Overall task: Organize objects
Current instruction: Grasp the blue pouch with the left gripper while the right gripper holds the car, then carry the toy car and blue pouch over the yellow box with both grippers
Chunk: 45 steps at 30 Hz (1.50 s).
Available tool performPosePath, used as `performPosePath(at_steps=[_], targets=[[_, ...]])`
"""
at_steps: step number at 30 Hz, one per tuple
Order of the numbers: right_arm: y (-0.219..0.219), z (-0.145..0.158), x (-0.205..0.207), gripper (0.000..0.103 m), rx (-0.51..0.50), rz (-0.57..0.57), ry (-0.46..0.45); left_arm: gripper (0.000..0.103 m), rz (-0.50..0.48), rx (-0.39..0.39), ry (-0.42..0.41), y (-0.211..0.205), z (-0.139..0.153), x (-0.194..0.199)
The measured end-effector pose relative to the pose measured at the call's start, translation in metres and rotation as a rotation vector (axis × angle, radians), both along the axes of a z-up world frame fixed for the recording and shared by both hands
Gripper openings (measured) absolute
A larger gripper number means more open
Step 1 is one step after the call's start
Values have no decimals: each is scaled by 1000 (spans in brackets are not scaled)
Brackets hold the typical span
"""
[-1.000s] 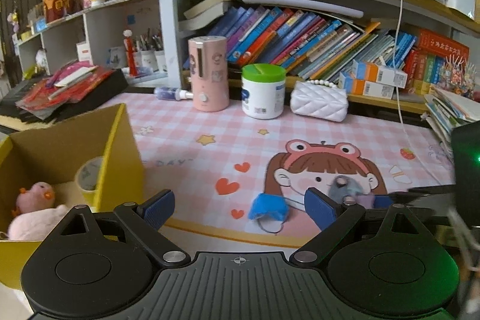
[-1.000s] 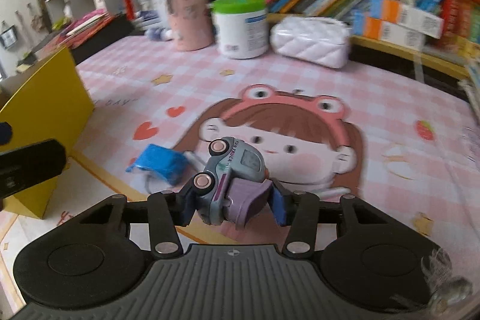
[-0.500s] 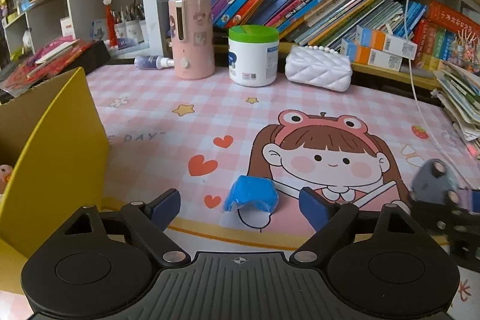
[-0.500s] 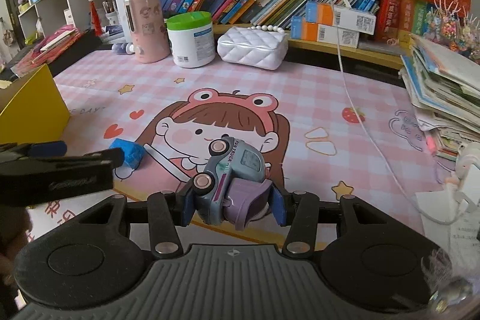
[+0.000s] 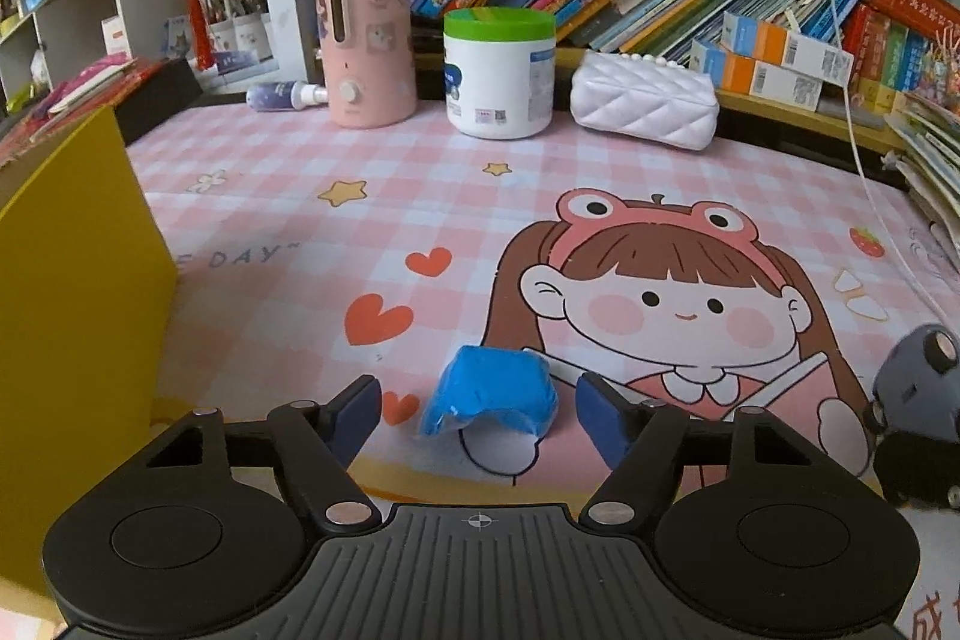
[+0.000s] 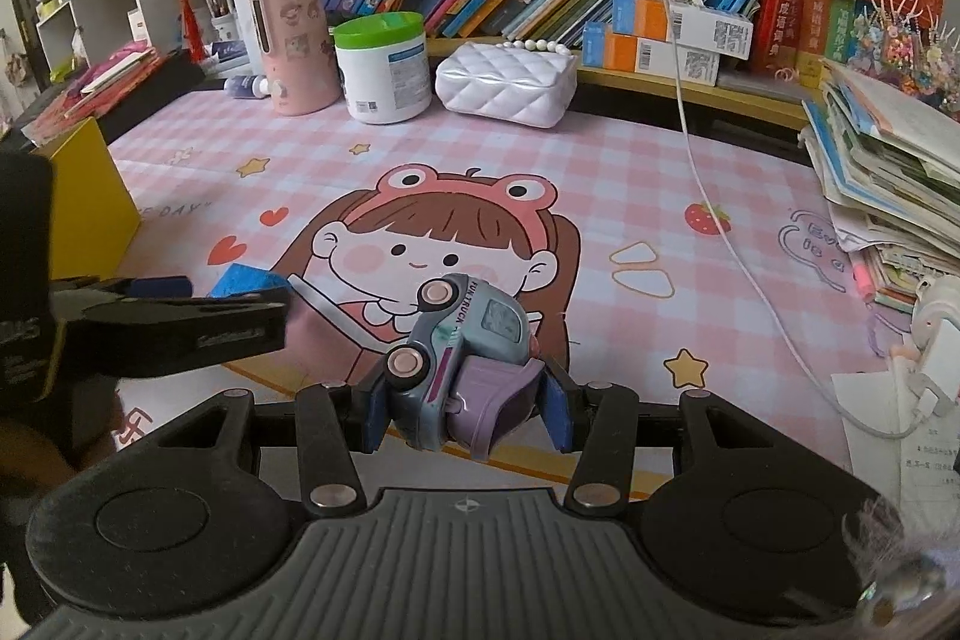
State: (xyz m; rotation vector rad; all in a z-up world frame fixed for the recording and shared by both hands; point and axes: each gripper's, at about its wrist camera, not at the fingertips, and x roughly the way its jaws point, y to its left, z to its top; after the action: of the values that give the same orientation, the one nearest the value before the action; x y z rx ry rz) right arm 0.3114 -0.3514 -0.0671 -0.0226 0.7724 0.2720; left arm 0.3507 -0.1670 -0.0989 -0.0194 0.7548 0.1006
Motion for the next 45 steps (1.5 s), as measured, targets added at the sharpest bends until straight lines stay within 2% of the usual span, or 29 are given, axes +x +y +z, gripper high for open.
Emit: performPosePath(at_steps=[3, 4, 7, 10, 19, 29, 45], targets=[[2, 0, 0, 46, -4, 4, 3, 62, -5, -5, 6, -2, -4, 6], [2, -1, 0, 46, -6, 5, 5, 55, -9, -3, 12, -2, -6, 7], [3, -1, 0, 46, -14, 4, 9, 44, -22, 3, 9, -3, -7, 7], [4, 0, -1, 46, -19, -1, 5, 40, -28, -14, 14, 0, -5, 5], [17, 2, -10, 46, -40, 26, 3, 40, -38, -102, -60, 17, 32, -37], [53, 5, -34, 46, -39, 85, 10, 40, -47, -140, -92, 39, 53, -100], [135, 15, -131, 46, -56, 179, 12, 40, 30, -169, -127, 113, 66, -212]])
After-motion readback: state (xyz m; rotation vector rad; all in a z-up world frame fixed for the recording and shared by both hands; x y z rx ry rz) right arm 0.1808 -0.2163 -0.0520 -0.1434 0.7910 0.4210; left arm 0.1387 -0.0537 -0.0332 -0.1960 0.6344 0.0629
